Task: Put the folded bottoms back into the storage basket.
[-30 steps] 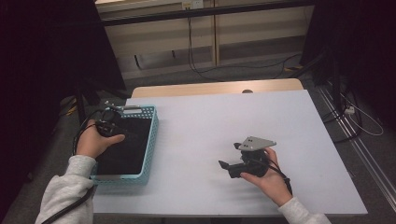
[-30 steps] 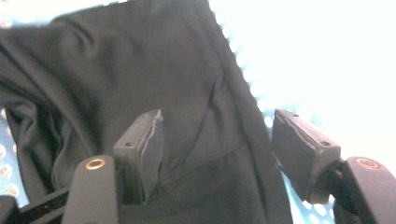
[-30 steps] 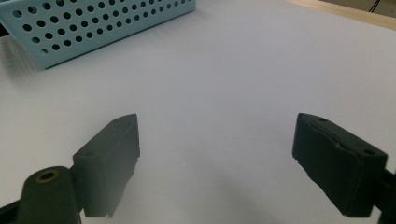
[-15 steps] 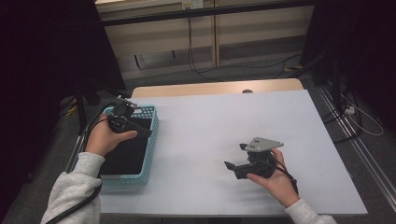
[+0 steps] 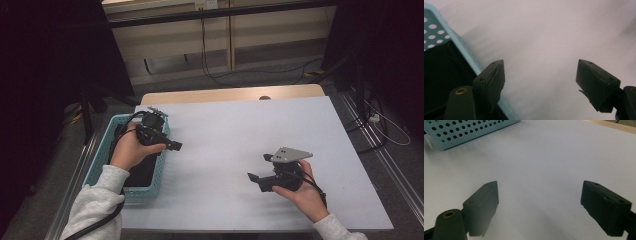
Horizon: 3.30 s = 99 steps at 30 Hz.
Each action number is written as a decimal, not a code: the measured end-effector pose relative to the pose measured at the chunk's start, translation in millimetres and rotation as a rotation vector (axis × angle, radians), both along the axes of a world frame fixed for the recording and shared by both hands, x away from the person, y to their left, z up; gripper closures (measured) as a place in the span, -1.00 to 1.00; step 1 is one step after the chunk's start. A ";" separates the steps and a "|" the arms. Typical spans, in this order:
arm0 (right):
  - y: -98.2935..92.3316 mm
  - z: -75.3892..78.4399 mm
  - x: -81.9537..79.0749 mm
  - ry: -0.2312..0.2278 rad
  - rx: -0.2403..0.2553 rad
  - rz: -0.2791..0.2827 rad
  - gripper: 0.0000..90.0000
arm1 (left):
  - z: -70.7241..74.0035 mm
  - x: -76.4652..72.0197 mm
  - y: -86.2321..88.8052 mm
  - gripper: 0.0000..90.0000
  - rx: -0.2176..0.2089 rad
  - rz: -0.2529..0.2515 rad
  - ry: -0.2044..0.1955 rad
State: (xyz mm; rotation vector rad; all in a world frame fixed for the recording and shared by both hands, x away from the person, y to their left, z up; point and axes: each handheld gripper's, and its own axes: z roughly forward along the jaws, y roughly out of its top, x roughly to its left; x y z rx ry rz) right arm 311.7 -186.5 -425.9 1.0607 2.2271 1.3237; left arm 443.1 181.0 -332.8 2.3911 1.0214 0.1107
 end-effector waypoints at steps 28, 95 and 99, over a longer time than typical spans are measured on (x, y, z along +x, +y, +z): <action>-15.9 -4.2 -5.5 0.014 -0.018 0.007 -0.68 | -21.0 -20.9 -33.9 -0.53 -0.025 -0.094 0.000; -62.2 -12.1 -25.0 0.051 -0.052 -0.018 -0.69 | -74.1 -60.8 -27.8 -0.58 -0.143 -0.113 0.025; -64.7 -13.0 -26.1 0.056 -0.055 -0.020 -0.69 | -75.2 -63.6 -27.3 -0.60 -0.139 -0.112 0.016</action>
